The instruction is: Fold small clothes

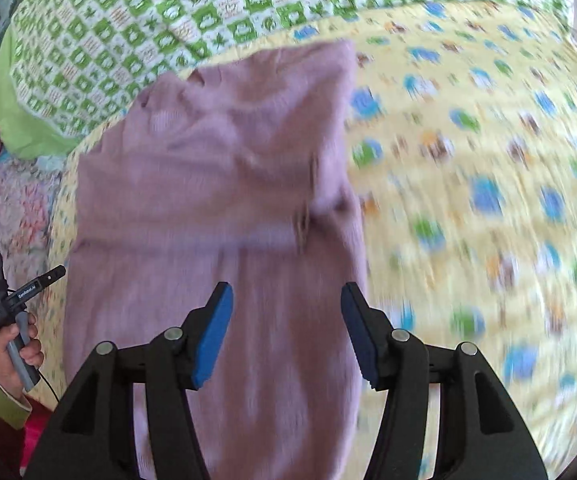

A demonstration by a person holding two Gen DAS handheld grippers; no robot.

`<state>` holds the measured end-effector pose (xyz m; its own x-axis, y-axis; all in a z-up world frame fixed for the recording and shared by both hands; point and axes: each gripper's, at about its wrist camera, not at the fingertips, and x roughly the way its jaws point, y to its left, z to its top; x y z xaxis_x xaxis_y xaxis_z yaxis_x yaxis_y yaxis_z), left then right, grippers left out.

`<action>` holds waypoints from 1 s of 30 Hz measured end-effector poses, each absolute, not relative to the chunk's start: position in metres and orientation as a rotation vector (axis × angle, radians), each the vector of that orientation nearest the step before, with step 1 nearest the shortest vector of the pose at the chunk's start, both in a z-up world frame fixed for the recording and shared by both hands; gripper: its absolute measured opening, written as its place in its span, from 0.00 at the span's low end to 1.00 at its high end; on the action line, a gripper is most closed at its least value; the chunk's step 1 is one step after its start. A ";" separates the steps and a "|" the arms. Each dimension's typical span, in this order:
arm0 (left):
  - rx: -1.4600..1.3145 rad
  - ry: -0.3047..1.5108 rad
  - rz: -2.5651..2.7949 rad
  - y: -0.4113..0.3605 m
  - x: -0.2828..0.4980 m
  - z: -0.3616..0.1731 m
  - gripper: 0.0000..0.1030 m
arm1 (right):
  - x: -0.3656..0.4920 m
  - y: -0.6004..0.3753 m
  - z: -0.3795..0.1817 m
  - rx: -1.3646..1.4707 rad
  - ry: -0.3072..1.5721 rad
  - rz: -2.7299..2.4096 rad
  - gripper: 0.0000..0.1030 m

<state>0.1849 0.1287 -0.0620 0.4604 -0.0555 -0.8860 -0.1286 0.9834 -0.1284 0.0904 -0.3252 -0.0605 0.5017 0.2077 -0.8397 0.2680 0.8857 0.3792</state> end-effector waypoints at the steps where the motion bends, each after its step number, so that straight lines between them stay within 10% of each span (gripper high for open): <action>1: -0.197 1.112 0.038 0.131 0.168 -0.065 0.67 | 0.081 -0.322 -0.063 0.510 1.069 -0.037 0.56; 30: -0.296 1.289 -0.149 0.123 -0.037 -0.117 0.70 | -0.089 -0.241 -0.122 0.787 1.099 0.082 0.56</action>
